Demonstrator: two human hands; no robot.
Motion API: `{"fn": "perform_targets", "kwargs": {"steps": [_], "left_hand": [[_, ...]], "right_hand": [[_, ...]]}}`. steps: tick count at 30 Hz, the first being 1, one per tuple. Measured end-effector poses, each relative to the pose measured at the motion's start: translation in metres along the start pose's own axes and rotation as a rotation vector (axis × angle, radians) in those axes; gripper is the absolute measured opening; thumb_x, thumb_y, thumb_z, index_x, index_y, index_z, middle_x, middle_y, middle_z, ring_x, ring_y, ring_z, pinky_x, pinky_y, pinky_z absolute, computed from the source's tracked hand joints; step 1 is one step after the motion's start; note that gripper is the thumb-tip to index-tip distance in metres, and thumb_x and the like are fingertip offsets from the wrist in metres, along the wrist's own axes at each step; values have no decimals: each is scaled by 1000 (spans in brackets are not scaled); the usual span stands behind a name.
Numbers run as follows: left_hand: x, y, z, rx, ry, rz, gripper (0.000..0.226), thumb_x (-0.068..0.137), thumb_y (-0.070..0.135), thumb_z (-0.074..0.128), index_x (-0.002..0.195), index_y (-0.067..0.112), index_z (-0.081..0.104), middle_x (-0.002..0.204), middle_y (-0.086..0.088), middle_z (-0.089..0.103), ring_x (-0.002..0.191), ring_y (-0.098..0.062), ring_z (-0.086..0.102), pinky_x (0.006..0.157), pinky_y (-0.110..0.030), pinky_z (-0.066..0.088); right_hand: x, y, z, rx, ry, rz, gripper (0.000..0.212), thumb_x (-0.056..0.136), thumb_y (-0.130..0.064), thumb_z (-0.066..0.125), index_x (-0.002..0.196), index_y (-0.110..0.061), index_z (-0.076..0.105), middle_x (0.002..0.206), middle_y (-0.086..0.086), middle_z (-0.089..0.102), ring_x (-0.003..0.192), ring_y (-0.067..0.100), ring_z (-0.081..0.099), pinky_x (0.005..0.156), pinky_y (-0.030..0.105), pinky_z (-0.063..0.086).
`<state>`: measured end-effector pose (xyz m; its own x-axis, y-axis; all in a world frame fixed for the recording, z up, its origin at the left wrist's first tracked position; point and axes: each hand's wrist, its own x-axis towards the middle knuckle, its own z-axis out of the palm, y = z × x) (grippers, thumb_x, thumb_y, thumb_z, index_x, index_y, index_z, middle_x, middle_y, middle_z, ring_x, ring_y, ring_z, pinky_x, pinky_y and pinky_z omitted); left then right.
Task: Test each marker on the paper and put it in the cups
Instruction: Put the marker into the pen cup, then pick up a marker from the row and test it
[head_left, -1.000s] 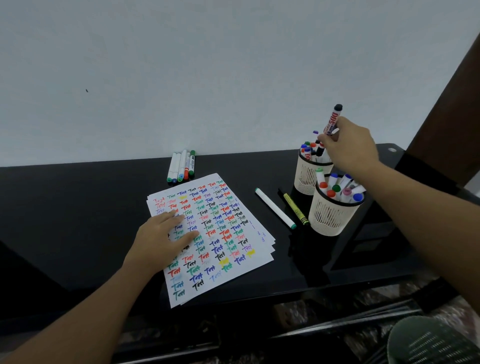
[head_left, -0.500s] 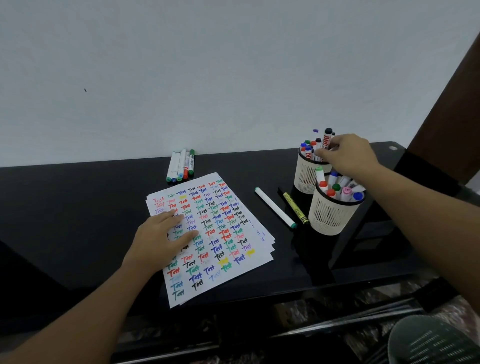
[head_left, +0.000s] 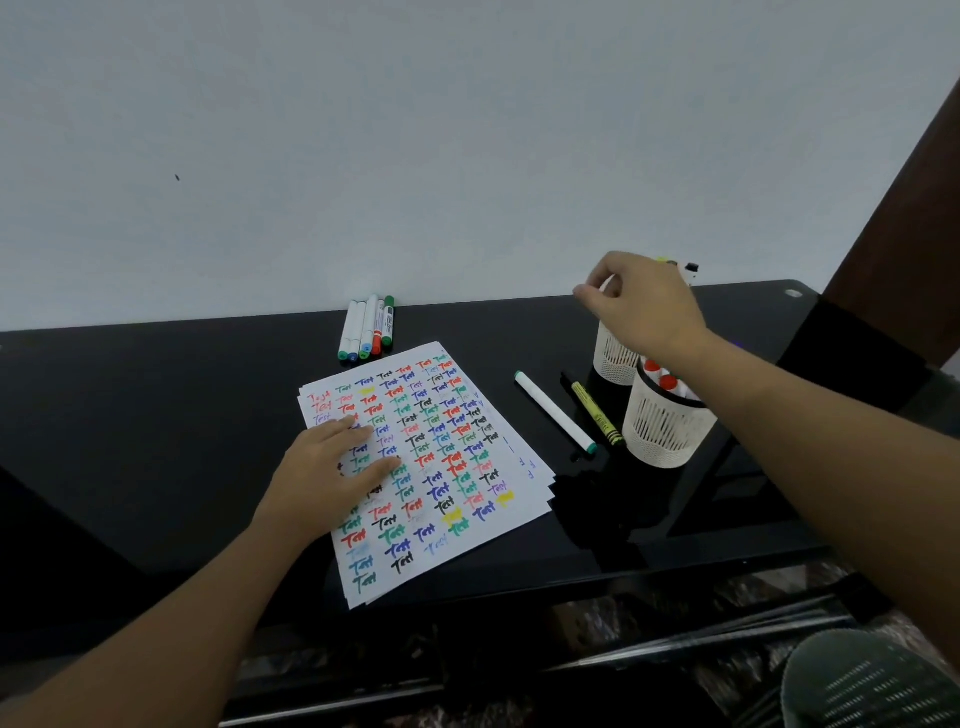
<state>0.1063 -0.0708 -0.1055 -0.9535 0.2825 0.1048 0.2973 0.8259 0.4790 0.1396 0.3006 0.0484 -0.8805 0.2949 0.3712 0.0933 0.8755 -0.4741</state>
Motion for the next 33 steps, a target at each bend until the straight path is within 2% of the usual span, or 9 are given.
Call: {"fn": "perform_targets", "kwargs": {"steps": [3,6,11,15,19,24,28,31,33], "left_hand": [[1,0,-3,-36,-11,-12,82,78,79,60,144,31,56,157,11,42,146,-12,30,119,-42,27],[8,-1,-8,-40,-44,-22,75,80,73,65,141,30,58,155,9,45,145,-13,31,118,-40,27],[28,-3,-24,-36,-56,-16,60,86,60,70,137,30,61,143,5,54,128,-13,47,108,-38,41],[34,-15,-21,-39,-29,-27,66,84,66,67,140,34,59,140,9,46,131,-13,34,112,-38,35],[35,-24,-10,24,38,7,63,85,71,61,139,38,59,149,8,41,139,-18,27,117,-45,25],[41,-30,-6,-23,78,17,57,86,69,63,134,39,62,145,10,45,136,-14,30,117,-43,25],[43,-31,-4,-25,84,23,57,85,70,62,133,41,62,142,11,45,134,-14,31,116,-45,27],[43,-32,-3,-25,88,24,57,85,72,61,133,42,62,141,12,45,133,-13,31,116,-45,26],[43,-32,-3,-22,85,24,57,85,72,60,133,42,61,141,12,44,133,-12,31,116,-44,25]], "right_hand": [[-4,-23,15,-56,-90,-103,19,99,-47,61,96,-30,66,78,-14,65,82,12,63,71,33,50],[-8,-46,37,-119,-248,-191,21,101,-49,59,102,-30,67,90,-15,64,87,11,62,76,33,52],[-9,-66,96,-135,-448,-238,20,104,-40,58,120,-31,67,104,-11,65,98,14,64,83,36,56],[1,-75,142,-117,-535,-233,32,106,-38,56,138,-37,60,128,-6,65,102,14,63,89,39,57],[24,-83,180,-156,-536,-277,38,108,-34,51,146,-40,52,139,2,58,115,21,60,94,38,53],[61,-98,222,-186,-524,-272,48,107,-18,48,149,-41,49,140,11,52,120,30,57,99,47,53],[80,-107,245,-245,-526,-292,61,102,-9,50,153,-42,41,137,12,50,119,31,55,98,48,53],[86,-111,254,-268,-512,-334,56,102,-12,50,150,-41,43,130,11,52,115,30,53,95,48,53],[87,-112,256,-271,-495,-344,43,102,-19,50,143,-36,49,125,9,53,112,28,53,93,47,52]]}}
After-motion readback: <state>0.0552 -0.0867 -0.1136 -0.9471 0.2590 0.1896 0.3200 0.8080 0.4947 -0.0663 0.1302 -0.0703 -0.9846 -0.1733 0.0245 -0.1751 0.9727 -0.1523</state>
